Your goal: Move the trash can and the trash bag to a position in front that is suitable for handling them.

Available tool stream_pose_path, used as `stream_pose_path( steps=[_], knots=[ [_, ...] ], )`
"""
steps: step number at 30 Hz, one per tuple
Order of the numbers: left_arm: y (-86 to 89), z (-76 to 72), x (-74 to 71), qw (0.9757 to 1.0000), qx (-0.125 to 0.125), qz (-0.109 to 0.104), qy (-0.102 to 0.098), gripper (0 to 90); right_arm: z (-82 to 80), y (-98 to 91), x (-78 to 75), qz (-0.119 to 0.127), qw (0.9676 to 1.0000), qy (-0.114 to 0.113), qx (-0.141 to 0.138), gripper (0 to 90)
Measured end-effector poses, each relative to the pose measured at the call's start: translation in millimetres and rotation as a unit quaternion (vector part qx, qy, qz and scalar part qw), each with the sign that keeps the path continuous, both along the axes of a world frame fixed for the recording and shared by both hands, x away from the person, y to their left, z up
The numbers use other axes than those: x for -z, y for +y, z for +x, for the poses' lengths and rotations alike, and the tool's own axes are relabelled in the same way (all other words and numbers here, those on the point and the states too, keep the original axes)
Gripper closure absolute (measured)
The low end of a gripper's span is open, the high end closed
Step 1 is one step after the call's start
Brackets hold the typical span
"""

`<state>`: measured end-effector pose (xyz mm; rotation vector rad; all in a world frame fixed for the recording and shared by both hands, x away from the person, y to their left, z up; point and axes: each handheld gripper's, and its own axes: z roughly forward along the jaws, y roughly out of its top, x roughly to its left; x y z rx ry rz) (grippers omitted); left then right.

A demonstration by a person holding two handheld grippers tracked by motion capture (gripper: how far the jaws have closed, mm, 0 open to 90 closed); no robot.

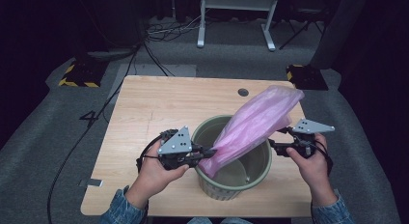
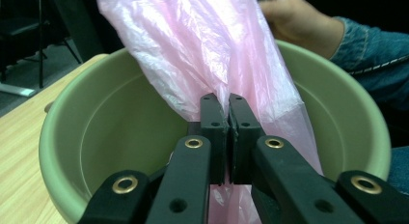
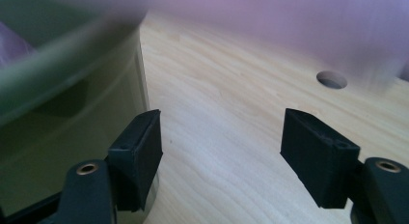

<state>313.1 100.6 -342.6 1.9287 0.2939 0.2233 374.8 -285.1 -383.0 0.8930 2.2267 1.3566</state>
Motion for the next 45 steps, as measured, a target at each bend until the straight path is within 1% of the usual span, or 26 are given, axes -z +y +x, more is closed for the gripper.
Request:
stream_pose_path(
  steps=[3,6,7,8,9,11,12,13,14,15,20,22,23,24,27,28,33,34,35,36,37,38,40,41,43,45],
  knots=[
    [0.5,1.5,4.4,0.9999,-0.007,0.006,0.006,86.9,-0.3,-1.0,-4.2,0.005,1.0,-0.005,-0.001,29.9],
    [-1.8,2.7,7.9,0.9997,-0.007,0.019,0.01,86.2,-1.7,-0.8,-9.8,0.016,0.9998,-0.013,-0.002,29.8],
    [-3.3,2.9,8.4,0.9996,-0.007,0.024,0.009,86.0,-2.1,-0.6,-11.7,0.022,0.9996,-0.017,-0.003,29.8],
    [-4.7,3.2,8.4,0.9995,-0.006,0.03,0.008,86.0,-2.1,-0.6,-11.7,0.022,0.9996,-0.017,-0.003,29.8],
    [-6.2,3.3,8.3,0.9994,-0.005,0.032,0.009,85.9,-4.0,0.5,-16.4,0.031,0.9992,-0.023,-0.005,29.8],
    [-8.8,3.9,8.2,0.9991,-0.001,0.042,0.009,85.9,-6.6,2.3,-22.3,0.034,0.9988,-0.034,-0.006,30.4],
    [-10.0,4.2,8.3,0.9989,-0.001,0.045,0.01,85.9,-6.6,2.3,-22.3,0.034,0.9988,-0.034,-0.006,30.4],
    [-10.8,4.9,8.4,0.9987,0.0,0.05,0.011,85.8,-7.8,3.2,-25.3,0.032,0.9986,-0.041,-0.006,30.5],
    [-11.2,5.1,8.6,0.9986,-0.001,0.051,0.011,85.5,-9.1,4.4,-31.1,0.031,0.9983,-0.049,-0.005,30.3],
    [-11.5,5.4,8.8,0.9985,-0.001,0.053,0.014,85.5,-9.1,4.4,-31.1,0.031,0.9983,-0.049,-0.005,30.3],
    [-12.1,6.9,10.1,0.9979,-0.002,0.061,0.021,84.2,-12.3,6.8,-46.4,0.041,0.9968,-0.067,-0.012,29.3],
    [-12.3,7.0,10.0,0.9977,-0.002,0.065,0.021,84.2,-13.0,7.6,-48.6,0.046,0.9966,-0.067,-0.015,29.1],
    [-12.5,7.1,9.7,0.9975,-0.002,0.067,0.022,84.1,-13.8,9.7,-52.5,0.061,0.9958,-0.063,-0.027,28.8],
    [-12.6,7.1,9.6,0.9974,-0.003,0.068,0.022,84.0,-13.8,9.7,-52.5,0.061,0.9958,-0.063,-0.027,28.3],
    [-13.1,8.2,9.2,0.9967,-0.005,0.077,0.025,82.8,-13.8,12.8,-56.2,0.077,0.9946,-0.052,-0.045,25.8],
    [-13.1,8.7,9.1,0.9964,-0.008,0.081,0.027,82.6,-13.5,14.8,-58.1,0.077,0.9943,-0.051,-0.052,24.3],
    [-13.2,10.5,8.4,0.9954,-0.011,0.09,0.032,82.9,-13.0,17.6,-61.1,0.074,0.9943,-0.048,-0.061,21.3],
    [-13.7,10.5,8.1,0.995,-0.012,0.093,0.034,83.0,-13.4,19.0,-62.7,0.078,0.9933,-0.047,-0.071,19.9],
    [-13.7,10.5,8.1,0.995,-0.012,0.093,0.034,83.1,-13.4,19.0,-62.7,0.078,0.9933,-0.047,-0.071,19.9],
    [-14.0,10.4,7.7,0.9948,-0.012,0.095,0.034,83.3,-13.7,20.2,-63.8,0.084,0.9925,-0.041,-0.079,18.5],
    [-14.5,10.4,7.2,0.9945,-0.012,0.099,0.033,83.3,-13.7,20.2,-63.8,0.084,0.9925,-0.041,-0.079,18.5],
    [-15.1,10.3,6.7,0.9942,-0.011,0.102,0.032,83.7,-13.6,21.1,-65.1,0.092,0.9915,-0.034,-0.086,16.9],
    [-16.5,9.8,5.9,0.9937,-0.01,0.108,0.029,83.8,-13.4,21.6,-66.0,0.094,0.9912,-0.033,-0.087,16.4],
    [-17.4,9.6,5.5,0.9935,-0.009,0.11,0.027,83.7,-13.3,22.7,-68.1,0.101,0.9906,-0.025,-0.089,15.7],
    [-17.9,9.5,5.0,0.993,-0.007,0.115,0.027,83.8,-13.2,23.1,-68.9,0.102,0.9903,-0.024,-0.091,15.7],
    [-18.1,9.7,4.7,0.9927,-0.006,0.117,0.027,83.9,-14.6,24.9,-71.6,0.107,0.9897,-0.016,-0.094,15.7]
  ],
)
